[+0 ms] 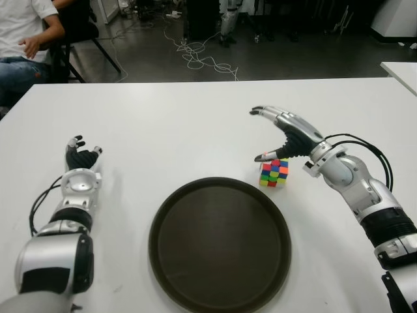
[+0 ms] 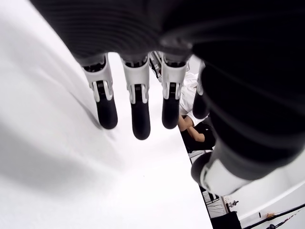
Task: Pick up the Rubik's Cube and put it in the plate
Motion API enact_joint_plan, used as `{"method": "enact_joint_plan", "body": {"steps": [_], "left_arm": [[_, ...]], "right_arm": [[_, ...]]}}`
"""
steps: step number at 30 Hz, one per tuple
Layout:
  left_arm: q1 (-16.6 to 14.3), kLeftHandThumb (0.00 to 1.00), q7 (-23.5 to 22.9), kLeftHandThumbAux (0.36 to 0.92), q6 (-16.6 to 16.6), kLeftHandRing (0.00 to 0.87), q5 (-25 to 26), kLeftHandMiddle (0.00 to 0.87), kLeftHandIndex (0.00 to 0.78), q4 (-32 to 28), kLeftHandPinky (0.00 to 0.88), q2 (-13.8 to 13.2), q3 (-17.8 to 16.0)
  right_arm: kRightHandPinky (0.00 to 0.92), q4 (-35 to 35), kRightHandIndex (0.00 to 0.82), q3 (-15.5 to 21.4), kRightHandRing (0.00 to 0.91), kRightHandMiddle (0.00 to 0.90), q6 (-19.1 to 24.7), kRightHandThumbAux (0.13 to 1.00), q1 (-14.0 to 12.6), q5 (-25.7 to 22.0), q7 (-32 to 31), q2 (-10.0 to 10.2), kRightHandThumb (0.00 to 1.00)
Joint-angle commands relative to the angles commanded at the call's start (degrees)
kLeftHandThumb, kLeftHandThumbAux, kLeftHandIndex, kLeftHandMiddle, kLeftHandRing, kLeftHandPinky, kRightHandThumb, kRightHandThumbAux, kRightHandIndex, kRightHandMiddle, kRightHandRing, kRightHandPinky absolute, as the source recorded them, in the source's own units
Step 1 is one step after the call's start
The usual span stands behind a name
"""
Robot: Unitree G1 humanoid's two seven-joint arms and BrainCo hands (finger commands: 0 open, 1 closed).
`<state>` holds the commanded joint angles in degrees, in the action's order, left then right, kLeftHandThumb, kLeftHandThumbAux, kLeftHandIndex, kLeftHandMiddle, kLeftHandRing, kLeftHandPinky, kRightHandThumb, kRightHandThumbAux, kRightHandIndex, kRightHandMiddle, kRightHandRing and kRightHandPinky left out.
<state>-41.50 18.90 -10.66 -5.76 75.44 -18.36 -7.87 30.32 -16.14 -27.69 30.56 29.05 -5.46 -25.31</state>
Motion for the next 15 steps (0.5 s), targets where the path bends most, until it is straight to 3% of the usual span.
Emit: {"method": "enact_joint_plan", "body": {"steps": [15], "left_arm": [[0.1,0.142,-0.4,0.759,-0.4,0.175,1.0,0.161,0.135,0.0,0.181,0.2,-1.1]], "right_arm": [[0.058,-1.8,0.003,0.1,0.058,0.05,3.0,0.636,-0.7,0.5,-1.7,-0.1,0.0]]}}
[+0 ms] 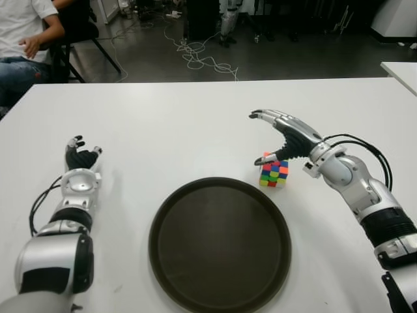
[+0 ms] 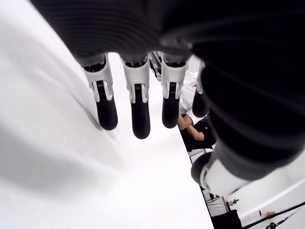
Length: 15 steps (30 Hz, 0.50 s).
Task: Pick up the Rubik's Cube and put it in the plate
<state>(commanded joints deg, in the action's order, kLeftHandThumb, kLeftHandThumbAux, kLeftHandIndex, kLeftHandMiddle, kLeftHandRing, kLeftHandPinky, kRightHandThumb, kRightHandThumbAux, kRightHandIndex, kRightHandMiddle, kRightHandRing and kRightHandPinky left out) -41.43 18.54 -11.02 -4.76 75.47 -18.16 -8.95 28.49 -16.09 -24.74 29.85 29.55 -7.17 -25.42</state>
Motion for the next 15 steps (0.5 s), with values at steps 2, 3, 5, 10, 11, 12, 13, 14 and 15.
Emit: {"method": "enact_joint_plan", "body": {"steps": [2,3,5,10,11,12,13,14,15], "left_arm": [[-0.1,0.142,0.1,0.763,0.1,0.172,-0.1,0.159,0.131,0.0,0.174,0.0,0.0],[-0.1,0.142,0.1,0.765,0.1,0.171,-0.1,0.158,0.13,0.0,0.171,0.0,0.1],[-0.1,0.132,0.1,0.764,0.1,0.168,-0.2,0.156,0.126,0.0,0.168,0.0,0.1],[0.0,0.124,0.1,0.765,0.1,0.165,-0.3,0.153,0.117,0.0,0.169,-0.1,0.2],[0.0,0.124,0.1,0.765,0.0,0.164,-0.3,0.152,0.116,0.0,0.17,-0.1,0.1],[0.0,0.122,0.0,0.762,0.0,0.166,-0.2,0.152,0.117,0.0,0.169,-0.1,0.0],[0.0,0.121,0.0,0.761,0.0,0.166,-0.2,0.152,0.117,0.0,0.168,-0.1,0.0],[0.0,0.121,0.0,0.76,0.0,0.167,-0.2,0.152,0.118,0.0,0.168,-0.1,0.0],[0.0,0.12,-0.2,0.759,-0.2,0.167,0.0,0.152,0.118,0.0,0.168,-0.1,-0.1]], "right_arm": [[0.06,-0.2,0.004,-0.3,0.059,0.05,0.3,0.629,0.1,0.9,0.3,-0.4,0.0],[0.062,-0.2,0.005,-0.4,0.06,0.051,0.3,0.626,0.2,1.4,0.5,-0.6,0.0],[0.06,-0.3,0.009,-0.4,0.063,0.056,0.3,0.643,0.2,1.9,0.7,-0.7,0.0],[0.058,-1.0,0.014,-0.2,0.066,0.06,0.0,0.666,0.1,2.1,0.4,-1.2,0.002],[0.058,-1.4,0.014,-0.1,0.066,0.06,-0.2,0.667,0.0,2.1,0.1,-1.5,0.002],[0.06,-1.6,0.009,-0.1,0.062,0.048,-0.3,0.665,-0.1,2.0,0.0,-1.7,0.002],[0.061,-1.8,0.005,-0.1,0.06,0.04,-0.3,0.664,-0.2,2.0,-0.1,-1.9,0.001],[0.061,-1.9,0.004,-0.1,0.059,0.038,-0.3,0.664,-0.3,1.9,-0.2,-2.0,0.001],[0.061,-2.3,0.002,-0.1,0.058,0.034,0.0,0.663,-0.4,1.9,-0.5,-2.3,0.0]]}}
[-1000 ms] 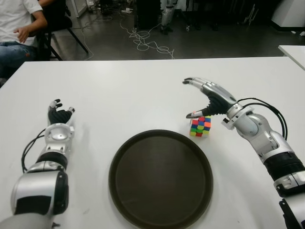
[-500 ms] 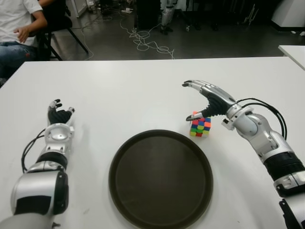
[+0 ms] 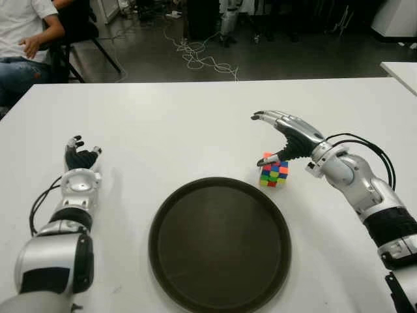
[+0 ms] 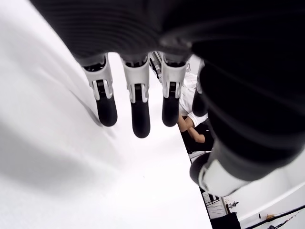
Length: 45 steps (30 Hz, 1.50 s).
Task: Pick up the Rubik's Cube and put it in the plate
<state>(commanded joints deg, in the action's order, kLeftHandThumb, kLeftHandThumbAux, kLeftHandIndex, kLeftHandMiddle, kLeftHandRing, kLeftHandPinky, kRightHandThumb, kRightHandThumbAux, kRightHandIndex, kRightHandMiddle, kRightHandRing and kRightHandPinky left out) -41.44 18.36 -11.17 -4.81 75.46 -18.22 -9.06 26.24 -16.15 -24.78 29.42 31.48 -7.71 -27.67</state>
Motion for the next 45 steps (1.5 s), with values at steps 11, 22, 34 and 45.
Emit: {"method": "enact_joint_plan", "body": {"steps": [11,22,34,45], "left_arm": [[0.0,0.12,-0.2,0.767,-0.3,0.163,-0.1,0.146,0.116,0.0,0.168,-0.1,-0.1],[0.0,0.114,0.4,0.758,-0.1,0.155,-0.7,0.144,0.102,-0.1,0.15,-0.1,0.5],[-0.1,0.122,0.6,0.771,0.2,0.157,-0.4,0.143,0.107,-0.1,0.154,-0.1,0.4],[-0.1,0.13,0.1,0.767,0.5,0.167,0.0,0.151,0.128,-0.1,0.169,-0.1,0.0]], "right_arm": [[0.026,-8.3,0.0,-0.1,0.001,0.0,6.8,0.572,-2.5,-1.1,-10.6,-3.0,0.0],[0.0,-14.1,0.0,0.1,0.0,0.0,11.1,0.5,-4.2,0.3,-15.1,-4.8,0.0],[0.0,-15.7,0.0,-0.3,0.0,0.0,10.5,0.472,-4.6,0.0,-15.8,-5.7,0.0],[0.0,-14.3,0.0,-0.4,0.0,0.0,9.0,0.455,-4.3,-0.3,-16.0,-5.8,0.0]]}}
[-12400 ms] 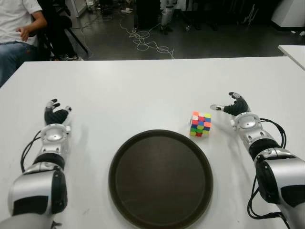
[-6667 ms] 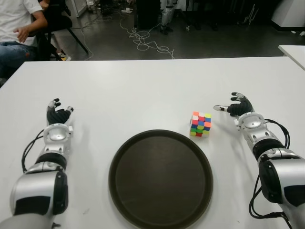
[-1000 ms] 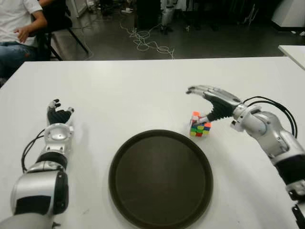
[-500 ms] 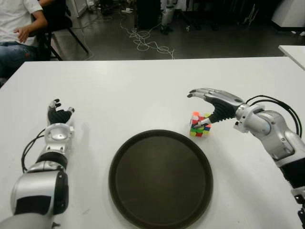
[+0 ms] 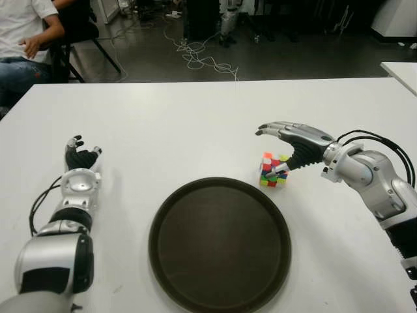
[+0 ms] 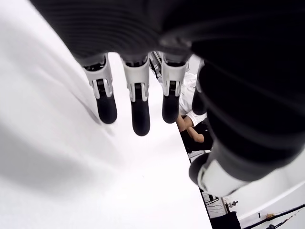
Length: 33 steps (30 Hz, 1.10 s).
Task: Pick up the Rubik's Cube and put it in the plate
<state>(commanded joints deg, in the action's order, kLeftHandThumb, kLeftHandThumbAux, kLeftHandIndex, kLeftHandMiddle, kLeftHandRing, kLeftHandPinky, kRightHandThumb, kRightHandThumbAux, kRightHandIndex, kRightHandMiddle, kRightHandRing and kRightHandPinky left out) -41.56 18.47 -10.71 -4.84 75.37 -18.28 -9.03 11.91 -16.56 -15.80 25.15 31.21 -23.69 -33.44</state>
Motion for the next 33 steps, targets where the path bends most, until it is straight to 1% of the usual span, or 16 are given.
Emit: {"method": "enact_joint_plan", "body": {"steps": [8,18,22,28,33], "left_arm": [[0.0,0.119,0.2,0.749,0.1,0.159,-0.3,0.15,0.117,0.0,0.154,0.0,0.2],[0.1,0.137,0.1,0.769,-0.4,0.155,0.0,0.143,0.122,-0.1,0.154,0.0,0.0],[0.1,0.137,0.0,0.766,-0.5,0.162,0.0,0.148,0.117,-0.1,0.169,0.0,-0.1],[0.1,0.133,-0.2,0.754,-0.5,0.155,0.0,0.142,0.098,-0.1,0.161,-0.1,-0.1],[0.1,0.13,-0.5,0.761,-0.4,0.157,0.1,0.141,0.111,-0.1,0.165,-0.1,-0.2]], "right_arm": [[0.0,0.6,0.0,-0.1,0.0,0.0,0.0,0.443,0.3,-0.1,-0.1,0.3,0.0],[0.0,2.3,0.0,-0.7,0.0,0.0,0.4,0.447,1.1,0.6,0.4,0.8,0.0],[0.0,2.6,0.0,-0.9,0.0,0.0,0.7,0.45,1.4,1.0,0.8,1.0,0.0],[0.0,4.0,0.0,-1.6,0.0,0.0,1.3,0.458,2.1,1.9,1.9,1.7,0.0],[0.0,5.1,0.0,-2.1,0.0,0.0,1.9,0.459,2.8,2.5,1.9,1.9,0.0]]}}
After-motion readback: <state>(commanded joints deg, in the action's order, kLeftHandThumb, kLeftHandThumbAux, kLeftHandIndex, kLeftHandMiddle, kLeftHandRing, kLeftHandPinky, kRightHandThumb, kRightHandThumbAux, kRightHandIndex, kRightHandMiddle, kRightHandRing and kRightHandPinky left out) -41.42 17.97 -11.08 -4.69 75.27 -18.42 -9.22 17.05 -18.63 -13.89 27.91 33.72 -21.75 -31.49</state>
